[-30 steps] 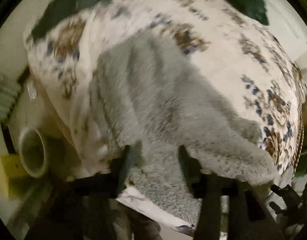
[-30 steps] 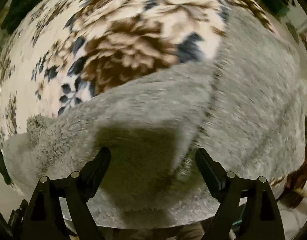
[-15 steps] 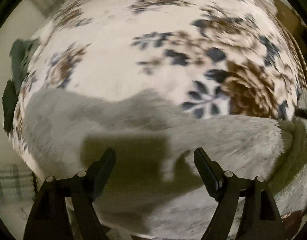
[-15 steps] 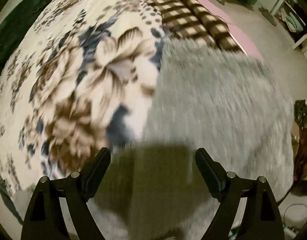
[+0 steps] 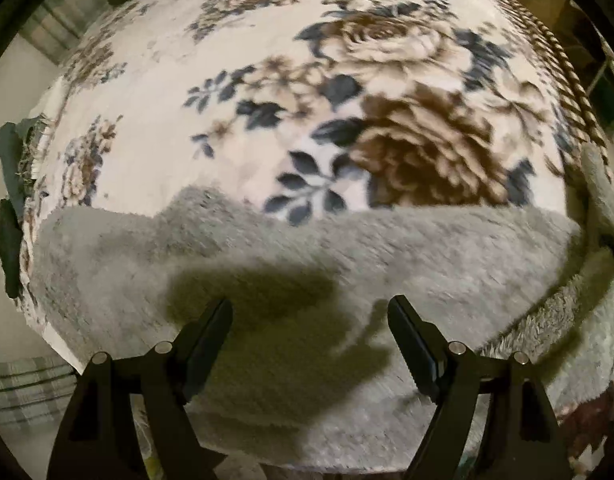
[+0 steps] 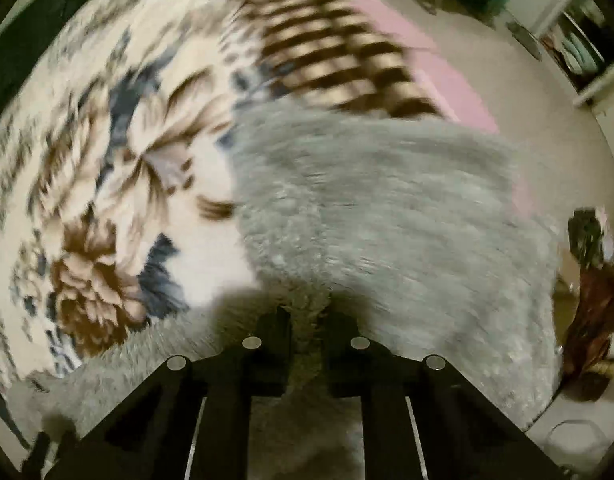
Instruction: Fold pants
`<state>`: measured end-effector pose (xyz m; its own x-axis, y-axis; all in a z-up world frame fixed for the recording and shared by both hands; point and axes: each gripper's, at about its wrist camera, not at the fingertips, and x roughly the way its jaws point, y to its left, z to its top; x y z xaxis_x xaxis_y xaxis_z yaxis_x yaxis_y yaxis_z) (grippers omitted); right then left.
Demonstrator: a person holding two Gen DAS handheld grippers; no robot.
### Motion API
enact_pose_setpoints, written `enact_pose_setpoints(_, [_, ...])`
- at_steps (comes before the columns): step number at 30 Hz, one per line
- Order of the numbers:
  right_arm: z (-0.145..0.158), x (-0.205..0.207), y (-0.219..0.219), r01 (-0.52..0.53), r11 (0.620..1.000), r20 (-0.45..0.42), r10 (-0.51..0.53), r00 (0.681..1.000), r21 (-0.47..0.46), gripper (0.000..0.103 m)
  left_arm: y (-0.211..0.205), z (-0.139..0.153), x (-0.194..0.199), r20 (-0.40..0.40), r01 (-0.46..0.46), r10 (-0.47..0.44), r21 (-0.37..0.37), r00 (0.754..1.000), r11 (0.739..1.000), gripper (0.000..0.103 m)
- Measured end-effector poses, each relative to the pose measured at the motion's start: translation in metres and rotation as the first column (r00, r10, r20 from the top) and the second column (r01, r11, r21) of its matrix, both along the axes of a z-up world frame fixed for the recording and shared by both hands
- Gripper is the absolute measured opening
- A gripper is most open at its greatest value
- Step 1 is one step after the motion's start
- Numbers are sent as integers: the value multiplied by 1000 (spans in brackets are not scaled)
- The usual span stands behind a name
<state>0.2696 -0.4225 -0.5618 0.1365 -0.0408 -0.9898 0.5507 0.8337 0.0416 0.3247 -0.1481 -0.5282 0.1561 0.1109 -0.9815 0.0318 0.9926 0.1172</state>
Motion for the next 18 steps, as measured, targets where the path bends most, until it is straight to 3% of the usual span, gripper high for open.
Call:
enact_pose_setpoints(6, [36,-109,-47,209,976,57,-213,975,66,11,-26,1,-30,-47,48,-51,-64,998,997,79])
enact_pose_setpoints(11, [19,-201,-74,363,921,4,-367,930,143,11,-49,-13,-51,-100,105,-113,-83,988,991,79])
enact_pose_setpoints(13, [-8,-227,-83,411,884,-65,-408,911,221,27,-55,-19,-56,-119,116,-126,-85,985,990,79])
enact_pose_setpoints(15, [-30,-248,-91,491,820,-106,-483,869,296,53,-59,-23,-60,-135,122,-134,-91,982,988,79])
enact_pose_setpoints(18, [-29,-275,-99,557,756,-59,-574,816,343,60,-62,-25,-62,-141,120,-132,-93,981,988,79])
